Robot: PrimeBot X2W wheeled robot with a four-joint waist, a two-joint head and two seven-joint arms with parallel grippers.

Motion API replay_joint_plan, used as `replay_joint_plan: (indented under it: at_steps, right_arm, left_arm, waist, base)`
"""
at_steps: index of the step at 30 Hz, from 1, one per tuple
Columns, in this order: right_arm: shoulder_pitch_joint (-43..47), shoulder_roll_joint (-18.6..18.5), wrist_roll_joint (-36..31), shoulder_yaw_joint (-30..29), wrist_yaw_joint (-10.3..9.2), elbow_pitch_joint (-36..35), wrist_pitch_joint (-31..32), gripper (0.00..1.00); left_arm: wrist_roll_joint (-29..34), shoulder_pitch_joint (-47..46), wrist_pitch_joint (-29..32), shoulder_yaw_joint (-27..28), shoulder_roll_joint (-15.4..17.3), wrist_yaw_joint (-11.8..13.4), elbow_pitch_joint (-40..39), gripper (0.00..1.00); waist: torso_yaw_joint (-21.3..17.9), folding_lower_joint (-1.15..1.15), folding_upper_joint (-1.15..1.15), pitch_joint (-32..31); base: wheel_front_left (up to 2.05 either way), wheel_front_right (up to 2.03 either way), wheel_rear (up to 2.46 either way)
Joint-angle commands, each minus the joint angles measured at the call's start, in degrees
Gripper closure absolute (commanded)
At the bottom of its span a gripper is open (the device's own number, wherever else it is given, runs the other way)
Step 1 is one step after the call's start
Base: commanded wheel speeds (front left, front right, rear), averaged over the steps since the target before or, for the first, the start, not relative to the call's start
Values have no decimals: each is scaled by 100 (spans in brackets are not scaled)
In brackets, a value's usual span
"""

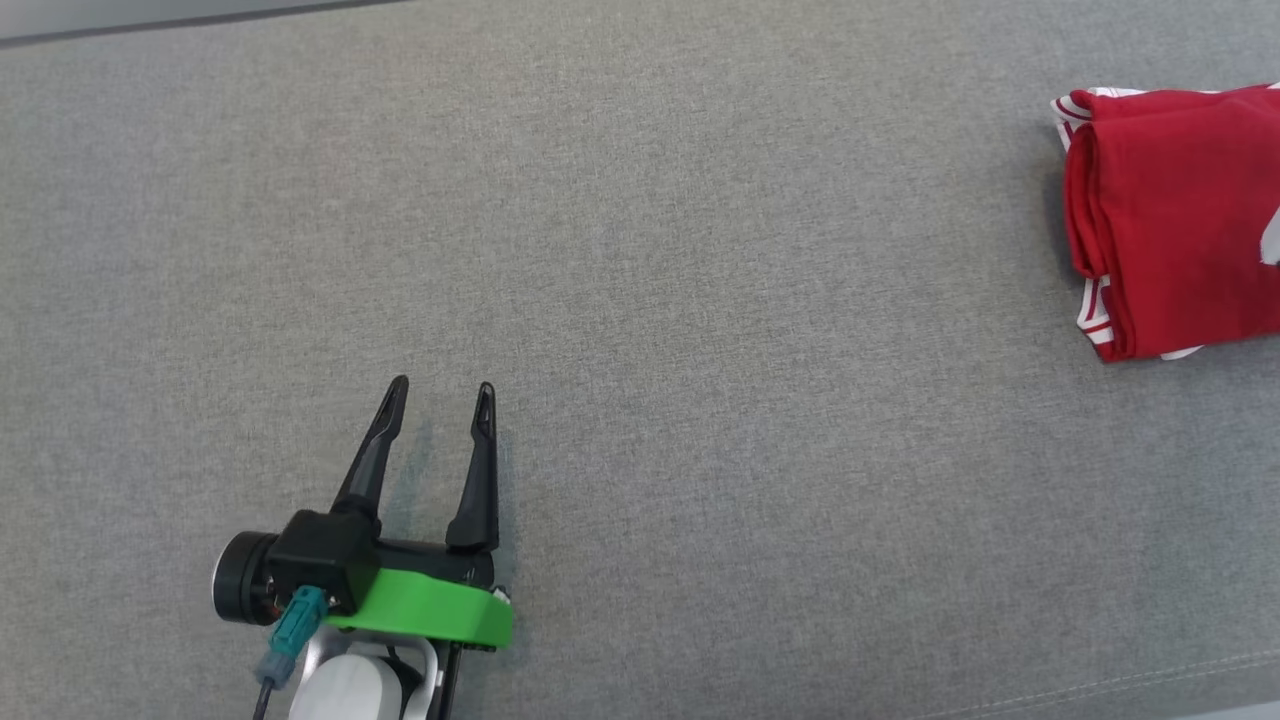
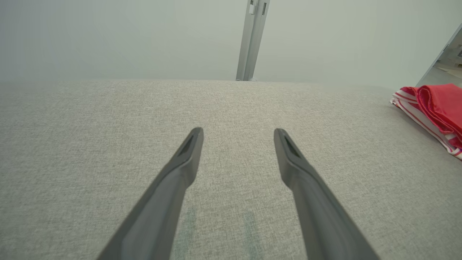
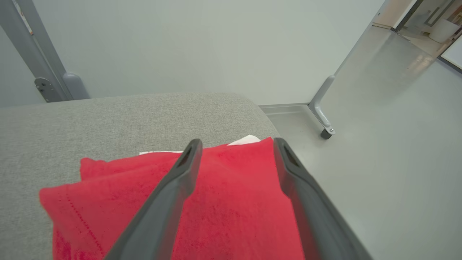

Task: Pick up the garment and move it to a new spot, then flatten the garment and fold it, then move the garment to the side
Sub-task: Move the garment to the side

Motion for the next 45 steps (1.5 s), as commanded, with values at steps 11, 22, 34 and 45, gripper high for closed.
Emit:
replay_joint_plan:
  at_steps: [11,22,34,45]
  right_arm:
    - [803,461,861,1053,-6,-793,-1321,0]
    - [2245,1343,1257,1768,-6,-1789,-1763,0]
    - [3691,1619,1637,2316,-6,-2862,-1805,0]
    - [4238,1620,1924,2502,-5,-3103,-1806,0]
  left_arm:
    - [-263,117,-8,503,140,307,171,0]
    - [-479,398,21,726,155,499,658,0]
    - [-441,697,-27,657,79,555,717,0]
    - [-327,768,-44,606,45,540,607,0]
  waist:
    - [-100,0,0,-919]
    - [152,0,0,-1502]
    - [460,0,0,-1762]
    - [494,0,0,-1800]
  base:
    - [0,0,0]
    - [0,0,0]
    - [0,0,0]
    - [0,0,0]
